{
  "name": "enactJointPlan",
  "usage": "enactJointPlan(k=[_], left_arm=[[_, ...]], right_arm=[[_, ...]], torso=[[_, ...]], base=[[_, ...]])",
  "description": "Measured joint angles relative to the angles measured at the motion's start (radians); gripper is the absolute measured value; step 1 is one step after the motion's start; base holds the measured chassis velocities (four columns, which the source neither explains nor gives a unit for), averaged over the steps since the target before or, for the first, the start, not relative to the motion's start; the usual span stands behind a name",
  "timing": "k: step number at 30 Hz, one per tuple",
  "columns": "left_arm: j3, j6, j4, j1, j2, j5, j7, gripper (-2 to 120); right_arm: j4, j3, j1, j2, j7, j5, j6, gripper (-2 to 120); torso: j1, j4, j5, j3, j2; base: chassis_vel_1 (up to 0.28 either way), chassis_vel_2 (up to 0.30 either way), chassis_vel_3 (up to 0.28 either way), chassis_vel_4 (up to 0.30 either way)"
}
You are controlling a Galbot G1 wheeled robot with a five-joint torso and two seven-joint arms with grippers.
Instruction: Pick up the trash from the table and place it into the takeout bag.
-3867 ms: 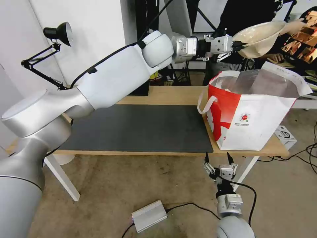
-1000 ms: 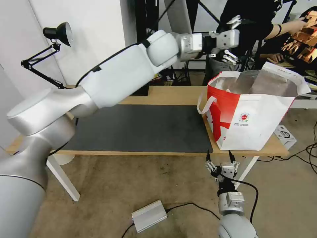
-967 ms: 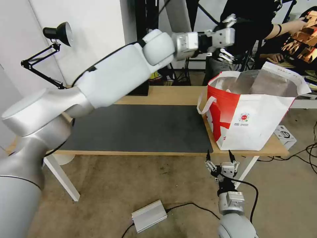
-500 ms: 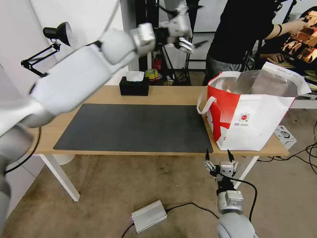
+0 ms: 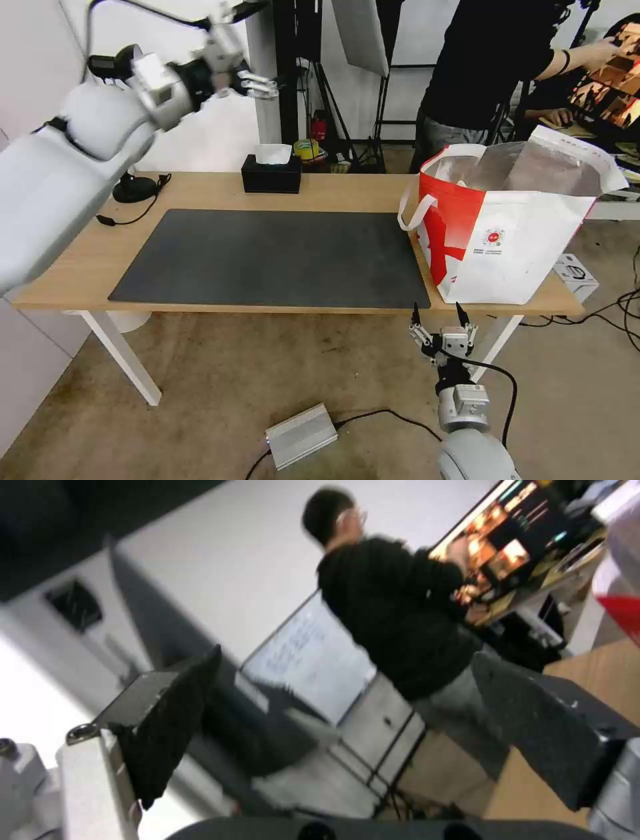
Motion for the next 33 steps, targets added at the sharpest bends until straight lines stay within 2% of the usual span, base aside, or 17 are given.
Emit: enactJointPlan(k=[1,3,5,6,8,10,11,13,16,17,20,21,25,26,29,31,33], left_arm=[[0.0,0.0,0.0,0.0,0.0,0.0,0.0,100],[-0.119,0.01,-0.048,0.131,0.035,-0.002,-0.011,100],[-0.204,0.012,-0.087,0.227,0.057,-0.004,-0.024,100],[-0.204,0.012,-0.087,0.227,0.057,-0.004,-0.024,100],[-0.32,0.012,-0.139,0.383,0.08,-0.013,-0.055,100],[-0.552,0.012,-0.214,0.656,0.079,-0.013,-0.077,100],[-0.552,0.012,-0.214,0.656,0.079,-0.013,-0.077,100],[-0.675,0.011,-0.264,0.82,0.047,-0.004,-0.09,100],[-0.824,0.01,-0.327,1.025,-0.053,0.038,-0.106,100],[-0.824,0.01,-0.327,1.025,-0.053,0.038,-0.106,100],[-0.934,0.003,-0.375,1.184,-0.172,0.073,-0.113,100],[-0.934,0.003,-0.375,1.184,-0.172,0.073,-0.113,100],[-1.005,-0.007,-0.422,1.321,-0.289,0.11,-0.126,100],[-1.005,-0.007,-0.422,1.321,-0.289,0.11,-0.126,100],[-1.024,-0.019,-0.464,1.404,-0.387,0.148,-0.144,100],[-1.025,-0.022,-0.469,1.413,-0.401,0.154,-0.146,100],[-1.031,-0.033,-0.493,1.446,-0.453,0.173,-0.153,100]], right_arm=[[0.0,0.0,0.0,0.0,0.0,0.0,0.0,86],[-0.001,-0.001,0.002,-0.002,0.0,0.0,-0.002,86],[-0.002,-0.003,0.002,-0.002,-0.001,0.0,-0.002,86],[-0.002,-0.003,0.002,-0.002,-0.001,0.0,-0.002,86],[-0.005,-0.003,0.001,-0.002,-0.001,0.0,-0.003,86],[-0.011,-0.003,0.002,-0.007,-0.001,0.0,-0.003,86],[-0.011,-0.003,0.002,-0.007,-0.001,0.0,-0.003,86],[-0.012,-0.002,0.001,-0.009,-0.001,0.0,-0.003,86],[-0.008,0.0,-0.006,-0.009,-0.001,-0.001,-0.002,86],[-0.008,0.0,-0.006,-0.009,-0.001,-0.001,-0.002,86],[-0.004,0.001,-0.012,-0.013,-0.001,-0.002,-0.002,86],[-0.004,0.001,-0.012,-0.013,-0.001,-0.002,-0.002,86],[-0.001,0.002,-0.017,-0.015,-0.001,-0.004,-0.001,86],[-0.001,0.002,-0.017,-0.015,-0.001,-0.004,-0.001,86],[0.0,0.001,-0.019,-0.015,-0.001,-0.007,-0.001,86],[0.0,0.001,-0.019,-0.016,-0.001,-0.007,-0.001,86],[0.0,0.001,-0.02,-0.018,-0.001,-0.008,0.0,86]], torso=[[0.0,0.0,0.0,0.0,0.0],[0.0,0.0001,-0.001,0.0,0.0],[0.0,0.0003,0.0001,0.0,0.0],[0.0,0.0003,0.0001,0.0,0.0],[0.0,0.0003,0.0001,0.0,0.0],[0.0,0.0,0.0,0.0,0.0],[0.0,0.0,0.0,0.0,0.0],[0.0,0.0005,0.0003,0.0,0.0],[0.0,0.0,0.0001,0.0,0.0],[0.0,0.0,0.0001,0.0,0.0],[0.0,0.0,0.0,0.0,0.0],[0.0,0.0,0.0,0.0,0.0],[0.0,0.0003,0.0001,0.0,0.0],[0.0,0.0003,0.0001,0.0,0.0],[0.0,0.0001,0.0002,0.0,0.0],[0.0,0.0002,0.0003,0.0,0.0],[0.0,0.0001,0.0002,0.0,0.0]], base=[[0.0,0.0,0.0,0.0],[0.0,0.0,0.0,0.0],[0.0,0.0,0.0,0.0],[0.0,0.0,0.0,0.0],[0.0,0.0,0.0,0.0],[0.0,0.0,0.0,0.0],[0.0,0.0,0.0,0.0],[0.0,0.0,0.0,0.0],[0.0,0.0,0.0,0.0],[0.0,0.0,0.0,0.0],[0.0,0.0,0.0,0.0],[0.0,0.0,0.0,0.0],[0.0,0.0,0.0,0.0],[0.0,0.0,0.0,0.0],[0.0,0.0,0.0,0.0],[0.0,0.0,0.0,0.0],[0.0,0.0,0.0,0.0]])
